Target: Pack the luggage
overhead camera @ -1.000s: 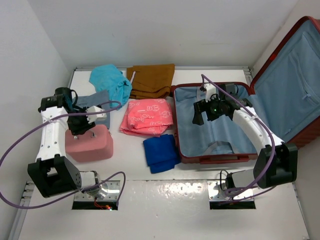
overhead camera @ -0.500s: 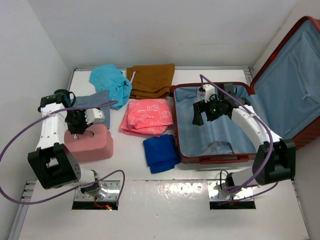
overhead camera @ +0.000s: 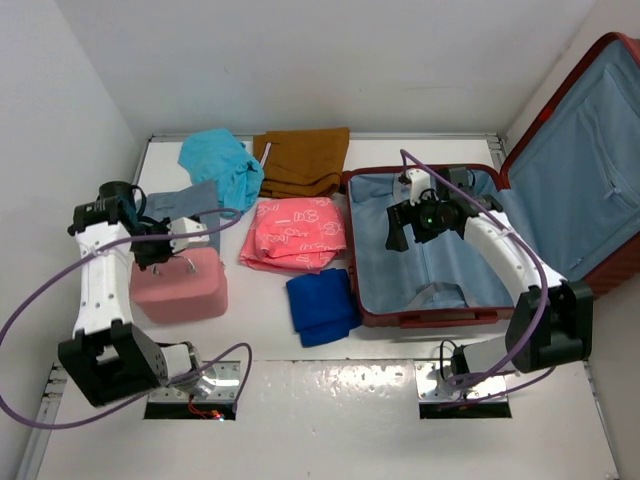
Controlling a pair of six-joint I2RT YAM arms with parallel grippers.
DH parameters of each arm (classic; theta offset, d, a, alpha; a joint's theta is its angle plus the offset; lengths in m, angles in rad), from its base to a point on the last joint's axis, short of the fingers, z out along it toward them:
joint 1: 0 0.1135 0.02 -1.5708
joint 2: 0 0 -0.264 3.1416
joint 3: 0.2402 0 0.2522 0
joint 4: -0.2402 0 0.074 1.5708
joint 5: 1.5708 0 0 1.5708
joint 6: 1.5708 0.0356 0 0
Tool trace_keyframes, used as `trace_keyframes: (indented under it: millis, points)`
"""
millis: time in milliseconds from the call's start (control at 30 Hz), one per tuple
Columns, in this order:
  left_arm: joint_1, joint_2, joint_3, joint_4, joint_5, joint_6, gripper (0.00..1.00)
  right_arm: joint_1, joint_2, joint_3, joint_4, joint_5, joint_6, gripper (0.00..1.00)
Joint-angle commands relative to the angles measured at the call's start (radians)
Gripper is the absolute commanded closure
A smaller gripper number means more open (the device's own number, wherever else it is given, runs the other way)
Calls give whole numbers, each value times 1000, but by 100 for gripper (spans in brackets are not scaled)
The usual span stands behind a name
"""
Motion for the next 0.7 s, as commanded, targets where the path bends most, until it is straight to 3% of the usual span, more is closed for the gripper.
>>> trace_keyframes:
  millis: [0, 167, 267, 500, 667]
  points:
    - [16, -107, 77, -27, 172, 5, 100, 5, -52, 33, 1, -14, -4, 6]
    - [17, -204, 148, -27, 341, 5, 100, 7, -85, 51, 5, -48, 16, 6]
    - [17, -238, 180, 4, 384, -14, 100, 6, -111, 60, 8, -143, 40, 6]
    - [-14, -350, 191, 268, 463, -204, 100, 5, -155, 117, 47, -289, 46, 5]
    - [-101, -305, 291, 371, 516, -328, 100, 3, -207, 149, 111, -363, 101, 5]
